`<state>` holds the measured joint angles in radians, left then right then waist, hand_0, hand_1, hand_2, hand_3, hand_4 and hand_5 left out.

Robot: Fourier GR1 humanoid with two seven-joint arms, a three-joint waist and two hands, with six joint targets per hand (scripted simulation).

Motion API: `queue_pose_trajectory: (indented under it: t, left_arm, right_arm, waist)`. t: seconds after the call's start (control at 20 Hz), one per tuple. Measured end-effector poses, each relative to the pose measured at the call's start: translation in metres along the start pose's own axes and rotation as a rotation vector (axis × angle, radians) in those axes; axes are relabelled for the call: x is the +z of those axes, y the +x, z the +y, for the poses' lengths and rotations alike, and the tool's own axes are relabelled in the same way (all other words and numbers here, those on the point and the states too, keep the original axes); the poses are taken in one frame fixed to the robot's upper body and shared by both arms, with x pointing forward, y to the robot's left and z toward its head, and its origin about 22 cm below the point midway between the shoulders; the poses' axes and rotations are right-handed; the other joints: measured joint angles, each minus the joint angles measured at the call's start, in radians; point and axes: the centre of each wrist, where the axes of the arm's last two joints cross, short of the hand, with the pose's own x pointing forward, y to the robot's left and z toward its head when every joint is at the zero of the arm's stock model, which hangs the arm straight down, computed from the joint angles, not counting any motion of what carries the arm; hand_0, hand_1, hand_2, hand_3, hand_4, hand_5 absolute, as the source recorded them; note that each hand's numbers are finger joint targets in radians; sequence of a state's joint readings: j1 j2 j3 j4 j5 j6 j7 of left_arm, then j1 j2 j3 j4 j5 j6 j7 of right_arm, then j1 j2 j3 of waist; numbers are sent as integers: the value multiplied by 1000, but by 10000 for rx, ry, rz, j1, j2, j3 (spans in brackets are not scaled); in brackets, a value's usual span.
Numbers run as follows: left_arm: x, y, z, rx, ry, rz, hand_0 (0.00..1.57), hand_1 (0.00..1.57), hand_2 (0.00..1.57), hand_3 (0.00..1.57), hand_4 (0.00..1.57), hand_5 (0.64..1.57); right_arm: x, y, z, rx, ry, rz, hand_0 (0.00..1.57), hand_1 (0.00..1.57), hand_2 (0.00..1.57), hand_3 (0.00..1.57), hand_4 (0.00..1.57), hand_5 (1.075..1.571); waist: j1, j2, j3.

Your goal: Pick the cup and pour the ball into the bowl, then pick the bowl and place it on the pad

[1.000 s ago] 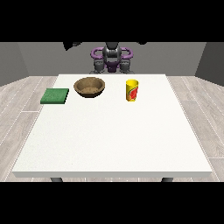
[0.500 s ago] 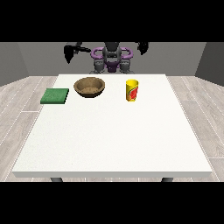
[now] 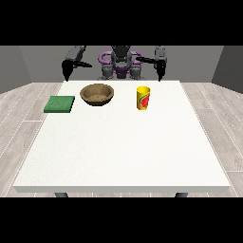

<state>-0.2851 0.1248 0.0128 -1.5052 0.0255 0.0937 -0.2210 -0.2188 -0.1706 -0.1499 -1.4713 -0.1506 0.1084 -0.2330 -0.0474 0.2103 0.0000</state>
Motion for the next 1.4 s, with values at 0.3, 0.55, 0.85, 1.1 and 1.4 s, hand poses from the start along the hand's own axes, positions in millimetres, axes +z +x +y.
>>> queue_pose_trajectory:
  t: [0.3,0.55,0.85,1.1,1.4]
  left_arm:
    - [-4,-33,-3,-162,131,97,0,0,0,0,0,1239]
    - [-1,-61,-5,-356,493,138,0,0,0,0,0,1249]
    - [-1,-84,-12,-404,838,33,0,0,0,0,0,1262]
    - [-6,-100,-3,-431,1011,-113,0,0,0,0,0,1238]
    - [-13,-103,16,-2540,1538,-493,1309,1309,1571,1571,822,1514]
  right_arm:
    - [-7,-13,-14,11,-19,1,0,0,0,0,0,1563]
    - [-6,-17,-32,-73,118,126,0,0,0,0,0,1563]
    - [-5,-21,-51,-151,170,-27,0,0,0,0,0,1559]
    - [-13,-16,-57,-189,238,-294,0,0,0,0,0,1560]
    - [-24,-6,-61,-301,532,-815,0,0,0,0,0,1559]
  waist:
    - [-86,21,1]
    - [-311,43,-2]
    - [-568,360,-2]
    - [-703,622,-2]
    - [-1151,1166,1]
